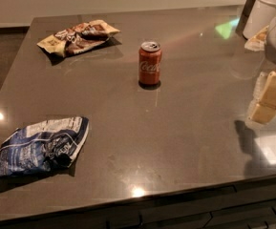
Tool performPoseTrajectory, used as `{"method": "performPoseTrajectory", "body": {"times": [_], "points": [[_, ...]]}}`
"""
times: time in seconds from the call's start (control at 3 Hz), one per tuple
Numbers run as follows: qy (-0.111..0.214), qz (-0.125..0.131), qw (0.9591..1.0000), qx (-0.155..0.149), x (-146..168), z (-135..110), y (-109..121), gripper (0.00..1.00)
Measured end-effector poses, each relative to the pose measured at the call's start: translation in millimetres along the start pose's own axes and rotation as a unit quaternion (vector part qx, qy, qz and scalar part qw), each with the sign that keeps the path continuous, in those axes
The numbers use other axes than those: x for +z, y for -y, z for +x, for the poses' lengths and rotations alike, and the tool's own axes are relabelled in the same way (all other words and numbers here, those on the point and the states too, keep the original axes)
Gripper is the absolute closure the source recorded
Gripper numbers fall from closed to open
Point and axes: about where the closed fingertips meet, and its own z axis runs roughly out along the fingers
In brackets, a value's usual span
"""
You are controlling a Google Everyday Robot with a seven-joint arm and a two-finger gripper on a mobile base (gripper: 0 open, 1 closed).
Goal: Move blue chip bag near coke can
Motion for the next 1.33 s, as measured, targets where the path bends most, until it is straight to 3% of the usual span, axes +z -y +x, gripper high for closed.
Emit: {"method": "performPoseTrajectory", "body": {"times": [0.67, 1.33], "points": [[0.017, 0.0, 0.9998, -0.01, 3.1, -18.6, 1.0, 0.0], [0.069, -0.017, 0.997, -0.031, 43.1, -91.4, -3.2, 0.0]]}}
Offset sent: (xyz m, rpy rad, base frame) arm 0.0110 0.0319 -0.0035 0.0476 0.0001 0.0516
